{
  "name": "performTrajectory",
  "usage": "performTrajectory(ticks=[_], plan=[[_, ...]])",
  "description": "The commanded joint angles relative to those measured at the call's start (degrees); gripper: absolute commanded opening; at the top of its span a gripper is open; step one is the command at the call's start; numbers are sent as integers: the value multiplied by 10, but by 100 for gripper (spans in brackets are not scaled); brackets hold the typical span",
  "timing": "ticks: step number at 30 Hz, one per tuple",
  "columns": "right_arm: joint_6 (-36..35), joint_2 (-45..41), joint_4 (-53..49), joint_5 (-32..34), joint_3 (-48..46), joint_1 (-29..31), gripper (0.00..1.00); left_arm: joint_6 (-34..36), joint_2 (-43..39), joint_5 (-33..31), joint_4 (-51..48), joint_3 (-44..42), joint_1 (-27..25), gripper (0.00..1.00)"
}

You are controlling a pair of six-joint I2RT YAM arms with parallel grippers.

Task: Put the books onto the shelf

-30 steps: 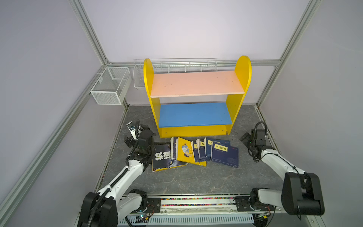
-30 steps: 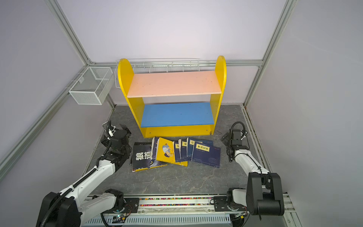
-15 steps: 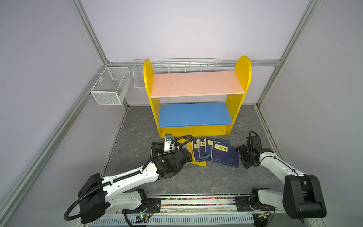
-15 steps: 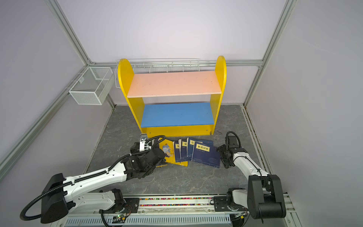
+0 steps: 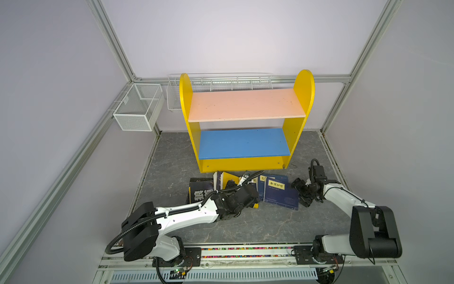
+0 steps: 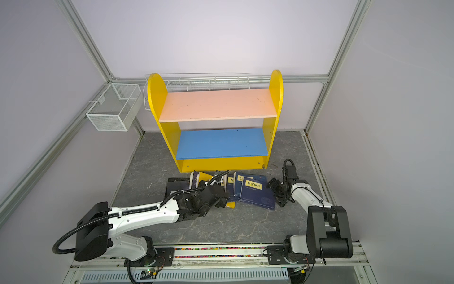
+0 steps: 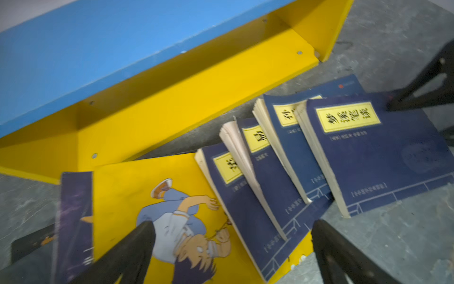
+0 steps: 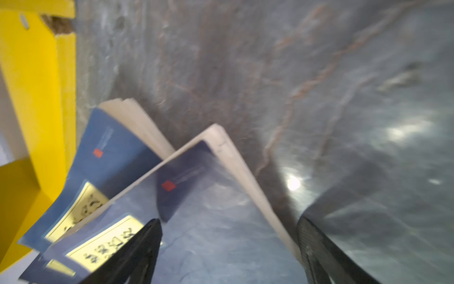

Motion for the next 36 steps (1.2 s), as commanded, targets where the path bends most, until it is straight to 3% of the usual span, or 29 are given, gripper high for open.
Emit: performTrajectory(ticks=[1,7,14,20,27,36], plan=[[-33,44,-16,-41,-34,10,91,30,16,87,31,33,10,99],[-89,53,-19,-60,26,66,94,-27,-8,166,67,-12,79,99],[-148,82,-53,-43,120,166,97,-103,-81,210,113,-91,165,100],[-187,111,-86,-18,194,221,99,-123,-122,221,117,-141,209,99],[-164,100,-105,54,191,216,98,-85,-100,232,115,-121,215,97],[-111,96,-56,-7,137,134,99,-45,28,254,116,-1,215,97]])
